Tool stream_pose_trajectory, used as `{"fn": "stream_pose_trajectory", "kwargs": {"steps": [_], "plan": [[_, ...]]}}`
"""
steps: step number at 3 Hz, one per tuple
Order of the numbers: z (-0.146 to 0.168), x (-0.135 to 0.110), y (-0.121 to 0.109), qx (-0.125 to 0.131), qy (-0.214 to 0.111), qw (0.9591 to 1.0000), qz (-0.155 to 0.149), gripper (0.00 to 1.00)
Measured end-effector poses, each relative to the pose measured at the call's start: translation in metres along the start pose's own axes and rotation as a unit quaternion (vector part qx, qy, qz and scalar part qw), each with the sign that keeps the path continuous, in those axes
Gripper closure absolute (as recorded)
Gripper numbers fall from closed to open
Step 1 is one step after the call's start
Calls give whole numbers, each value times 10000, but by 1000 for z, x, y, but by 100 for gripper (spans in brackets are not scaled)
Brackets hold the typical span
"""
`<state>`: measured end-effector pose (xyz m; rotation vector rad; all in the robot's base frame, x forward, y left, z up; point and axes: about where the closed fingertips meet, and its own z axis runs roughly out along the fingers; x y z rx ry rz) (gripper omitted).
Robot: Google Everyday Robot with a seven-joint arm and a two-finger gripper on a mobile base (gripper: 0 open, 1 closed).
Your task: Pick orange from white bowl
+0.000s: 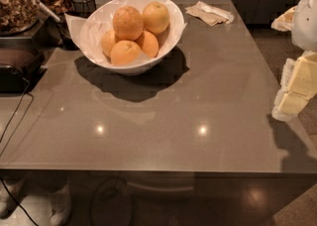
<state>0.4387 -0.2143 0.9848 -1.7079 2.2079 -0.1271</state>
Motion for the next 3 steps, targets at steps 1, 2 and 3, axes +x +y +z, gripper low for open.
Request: {"fn": "stream_pose_trajectory", "kwargs": {"steps": [1,2,3], "plan": [[0,0,0,0,0,10000,1,0],[-3,-10,-7,1,-84,9996,281,0],[-1,-41,-28,-215,-159,9976,643,0]]}}
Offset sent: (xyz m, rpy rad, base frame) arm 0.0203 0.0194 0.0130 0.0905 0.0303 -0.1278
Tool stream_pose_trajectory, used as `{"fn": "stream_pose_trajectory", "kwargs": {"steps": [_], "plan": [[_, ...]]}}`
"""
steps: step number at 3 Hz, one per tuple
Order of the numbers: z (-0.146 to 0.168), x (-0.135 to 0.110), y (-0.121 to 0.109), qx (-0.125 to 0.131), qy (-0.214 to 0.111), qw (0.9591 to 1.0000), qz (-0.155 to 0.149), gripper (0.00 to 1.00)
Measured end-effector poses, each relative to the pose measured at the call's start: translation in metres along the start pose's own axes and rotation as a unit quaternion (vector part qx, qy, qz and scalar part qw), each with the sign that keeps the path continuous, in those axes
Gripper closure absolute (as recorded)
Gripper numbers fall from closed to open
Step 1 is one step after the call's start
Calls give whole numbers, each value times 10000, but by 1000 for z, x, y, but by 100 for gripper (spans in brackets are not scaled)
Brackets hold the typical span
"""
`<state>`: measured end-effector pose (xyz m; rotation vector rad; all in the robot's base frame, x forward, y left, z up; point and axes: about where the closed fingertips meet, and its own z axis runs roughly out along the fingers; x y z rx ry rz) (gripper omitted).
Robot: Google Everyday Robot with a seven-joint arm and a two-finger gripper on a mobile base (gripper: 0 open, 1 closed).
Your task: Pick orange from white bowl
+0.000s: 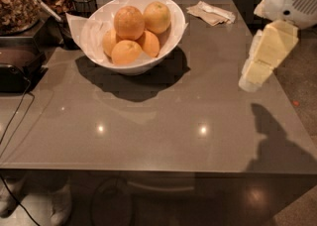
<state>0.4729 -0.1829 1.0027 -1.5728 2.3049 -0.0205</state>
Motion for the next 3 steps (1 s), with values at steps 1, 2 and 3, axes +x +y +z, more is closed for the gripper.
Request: {"fn": "stream_pose_trajectory", "kwargs": {"steps": [1,2,3], "plan": [[3,-49,-22,-86,-96,9999,59,0],[5,-56,-29,-57,-193,9998,83,0],[10,-91,-44,-153,-444,9988,110,0]]}}
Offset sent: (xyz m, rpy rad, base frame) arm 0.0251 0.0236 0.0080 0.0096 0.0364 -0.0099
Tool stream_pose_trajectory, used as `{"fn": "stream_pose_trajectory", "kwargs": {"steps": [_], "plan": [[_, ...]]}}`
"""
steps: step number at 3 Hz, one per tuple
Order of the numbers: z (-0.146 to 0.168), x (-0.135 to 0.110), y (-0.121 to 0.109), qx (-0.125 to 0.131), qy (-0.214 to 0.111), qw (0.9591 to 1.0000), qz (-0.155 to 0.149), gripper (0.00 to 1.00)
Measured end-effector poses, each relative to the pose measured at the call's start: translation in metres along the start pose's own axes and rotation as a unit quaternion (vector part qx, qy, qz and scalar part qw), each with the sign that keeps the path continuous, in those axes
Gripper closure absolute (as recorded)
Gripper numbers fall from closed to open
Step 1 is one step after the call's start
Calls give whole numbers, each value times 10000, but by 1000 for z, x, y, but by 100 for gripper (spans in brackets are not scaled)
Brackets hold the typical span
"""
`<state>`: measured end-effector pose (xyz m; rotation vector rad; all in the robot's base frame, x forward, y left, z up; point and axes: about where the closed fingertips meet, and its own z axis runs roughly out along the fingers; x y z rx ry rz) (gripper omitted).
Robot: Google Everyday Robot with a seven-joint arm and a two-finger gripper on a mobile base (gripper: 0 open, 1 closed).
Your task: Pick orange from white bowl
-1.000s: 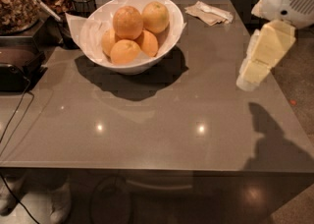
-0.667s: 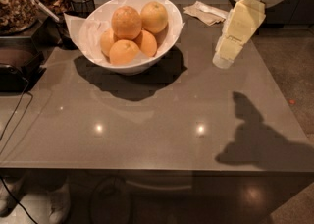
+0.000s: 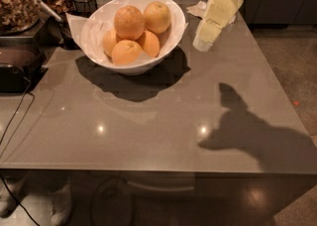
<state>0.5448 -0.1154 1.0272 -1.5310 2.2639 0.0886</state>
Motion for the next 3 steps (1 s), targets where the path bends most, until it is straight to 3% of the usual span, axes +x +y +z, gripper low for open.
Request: {"fn": "stream_pose_trajectory", "kwargs": {"steps": [1,2,3], "plan": [[11,-39,-12,-98,-43,9999,-134,0],[26,-81,-15,-233,-178,9984,-478,0],[26,-91,-20,-110,-335,9982,-480,0]]}}
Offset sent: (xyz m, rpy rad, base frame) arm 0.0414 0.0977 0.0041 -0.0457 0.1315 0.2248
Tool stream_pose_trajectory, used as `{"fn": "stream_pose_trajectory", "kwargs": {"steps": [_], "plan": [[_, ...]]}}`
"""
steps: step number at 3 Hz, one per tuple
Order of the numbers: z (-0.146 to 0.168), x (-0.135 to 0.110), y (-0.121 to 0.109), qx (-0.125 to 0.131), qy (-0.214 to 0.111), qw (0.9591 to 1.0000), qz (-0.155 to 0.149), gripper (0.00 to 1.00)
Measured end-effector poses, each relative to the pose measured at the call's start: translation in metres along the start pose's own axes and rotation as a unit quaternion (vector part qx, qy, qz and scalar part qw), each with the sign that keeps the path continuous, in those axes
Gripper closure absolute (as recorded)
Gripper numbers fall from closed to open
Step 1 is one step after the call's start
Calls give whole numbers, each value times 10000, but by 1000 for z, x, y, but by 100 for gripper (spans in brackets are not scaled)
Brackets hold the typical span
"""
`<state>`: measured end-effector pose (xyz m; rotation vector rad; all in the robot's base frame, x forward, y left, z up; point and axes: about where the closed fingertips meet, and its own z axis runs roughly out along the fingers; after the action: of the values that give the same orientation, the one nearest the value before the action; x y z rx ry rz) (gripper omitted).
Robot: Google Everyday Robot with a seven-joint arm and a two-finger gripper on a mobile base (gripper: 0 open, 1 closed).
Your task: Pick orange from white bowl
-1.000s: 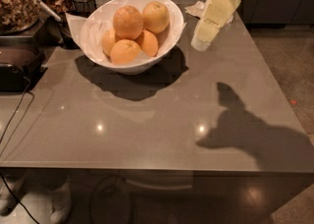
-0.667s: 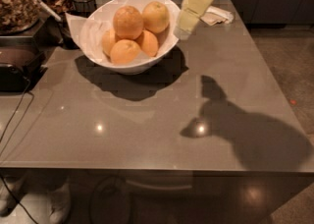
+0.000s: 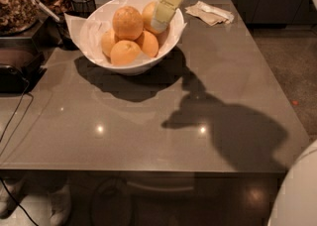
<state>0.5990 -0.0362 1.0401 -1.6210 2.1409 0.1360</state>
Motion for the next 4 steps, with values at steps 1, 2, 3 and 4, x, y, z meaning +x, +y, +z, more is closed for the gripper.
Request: {"fn": "stream_pose_trajectory", "kwargs": {"steps": [1,2,3,4], "plan": [[11,-19,-11,-79,-225,9997,83,0],[26,-39,-25,-202,-332,9990,239,0],[40,-49,-38,-294,-405,9978,430,8],[56,-55,-45,-390,-417,9968,568,20]]}}
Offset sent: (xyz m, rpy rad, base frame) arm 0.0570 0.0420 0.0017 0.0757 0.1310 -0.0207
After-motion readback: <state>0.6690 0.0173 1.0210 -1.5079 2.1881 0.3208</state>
